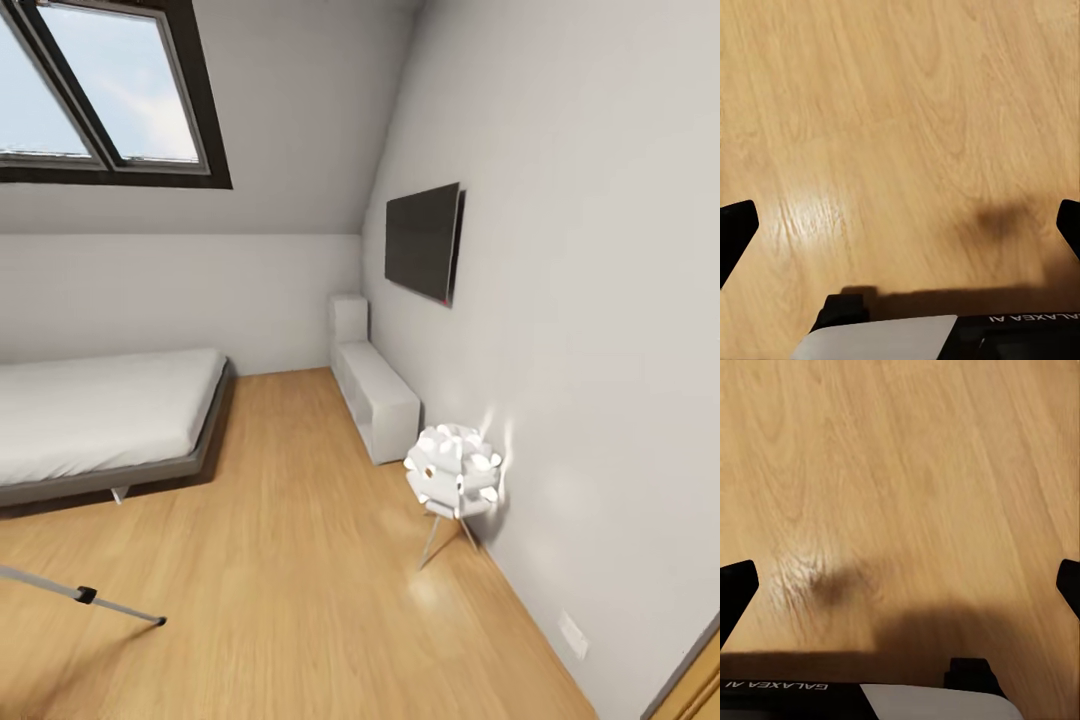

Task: Attach the digital camera to the camera tripod in the bedroom.

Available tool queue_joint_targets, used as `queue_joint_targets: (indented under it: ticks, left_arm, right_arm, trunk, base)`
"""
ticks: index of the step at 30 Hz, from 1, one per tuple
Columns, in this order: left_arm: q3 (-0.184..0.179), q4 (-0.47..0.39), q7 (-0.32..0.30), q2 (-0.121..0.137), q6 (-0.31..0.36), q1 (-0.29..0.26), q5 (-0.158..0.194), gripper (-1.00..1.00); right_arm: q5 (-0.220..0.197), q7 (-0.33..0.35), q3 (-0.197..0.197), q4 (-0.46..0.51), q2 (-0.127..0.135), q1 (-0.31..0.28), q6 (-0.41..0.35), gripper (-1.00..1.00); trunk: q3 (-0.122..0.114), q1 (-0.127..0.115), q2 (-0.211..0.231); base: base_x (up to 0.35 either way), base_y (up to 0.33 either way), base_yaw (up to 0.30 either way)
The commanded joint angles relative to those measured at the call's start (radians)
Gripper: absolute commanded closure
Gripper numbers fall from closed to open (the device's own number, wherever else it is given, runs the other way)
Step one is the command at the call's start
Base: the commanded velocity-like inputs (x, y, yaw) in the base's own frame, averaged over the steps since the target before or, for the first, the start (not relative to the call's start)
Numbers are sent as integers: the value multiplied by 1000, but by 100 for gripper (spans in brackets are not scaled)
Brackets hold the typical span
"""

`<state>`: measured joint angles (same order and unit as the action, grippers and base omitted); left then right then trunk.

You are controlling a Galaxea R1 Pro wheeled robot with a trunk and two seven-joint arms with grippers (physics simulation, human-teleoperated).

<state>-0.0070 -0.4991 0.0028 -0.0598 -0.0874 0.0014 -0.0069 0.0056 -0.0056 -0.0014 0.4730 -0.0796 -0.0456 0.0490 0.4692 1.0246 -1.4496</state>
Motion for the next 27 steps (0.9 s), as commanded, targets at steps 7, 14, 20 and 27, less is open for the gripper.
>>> queue_joint_targets:
  ticks: [7, 14, 20, 27]
  left_arm:
    - [-1, -1, 0, 0, -2, 0, -1, -100]
    - [-1, -1, 0, 0, -2, 0, -1, -100]
    - [-1, -1, 0, 0, -2, 0, -1, -100]
    - [-1, -1, 0, 0, -2, 0, -1, -100]
  right_arm:
    - [1, -1, 0, -1, 0, 0, 3, -100]
    - [1, -1, 0, -1, 0, 0, 3, -100]
    - [1, -1, 0, -1, 0, 0, 3, -100]
    - [1, -1, 0, -1, 0, 0, 3, -100]
  trunk:
    - [1, 0, 0]
    - [1, 0, 0]
    - [1, 0, 0]
    - [1, 0, 0]
  base:
    - [108, -85, 285]
    - [17, -14, 285]
    - [1, -1, 285]
    - [2, -1, 285]
